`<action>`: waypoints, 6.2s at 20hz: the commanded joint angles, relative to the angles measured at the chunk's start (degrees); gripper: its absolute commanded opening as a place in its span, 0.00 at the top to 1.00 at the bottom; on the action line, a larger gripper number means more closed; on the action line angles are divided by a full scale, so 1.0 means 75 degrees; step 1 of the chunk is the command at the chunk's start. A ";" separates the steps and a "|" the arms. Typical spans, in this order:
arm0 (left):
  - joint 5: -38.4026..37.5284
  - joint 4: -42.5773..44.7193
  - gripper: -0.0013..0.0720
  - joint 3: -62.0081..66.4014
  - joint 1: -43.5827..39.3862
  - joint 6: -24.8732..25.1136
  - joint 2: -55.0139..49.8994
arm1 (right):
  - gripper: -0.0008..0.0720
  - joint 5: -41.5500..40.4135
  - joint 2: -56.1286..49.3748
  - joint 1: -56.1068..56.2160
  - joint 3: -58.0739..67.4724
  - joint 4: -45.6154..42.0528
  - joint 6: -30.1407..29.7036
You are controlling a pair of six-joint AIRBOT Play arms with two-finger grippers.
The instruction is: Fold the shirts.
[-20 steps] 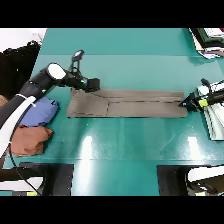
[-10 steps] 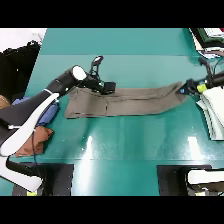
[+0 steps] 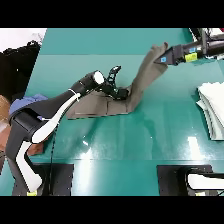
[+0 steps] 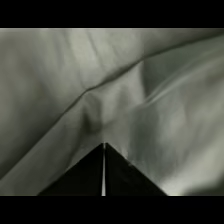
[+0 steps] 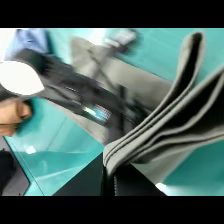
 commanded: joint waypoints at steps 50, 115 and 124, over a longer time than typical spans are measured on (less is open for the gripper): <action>-0.2725 0.1996 0.93 0.0067 0.4255 0.0402 0.4261 | 0.71 -0.3459 -0.3322 0.2862 -0.2069 0.1215 -0.0105; -0.1556 0.2011 0.93 0.0070 0.1320 0.0807 0.4264 | 0.24 -0.2448 0.4074 -0.3984 -0.4103 -0.2264 0.0717; -0.1559 0.2011 0.93 0.0070 0.1320 0.0807 0.4264 | 0.97 -0.3314 0.4036 -0.1504 -0.4103 -0.2256 0.0548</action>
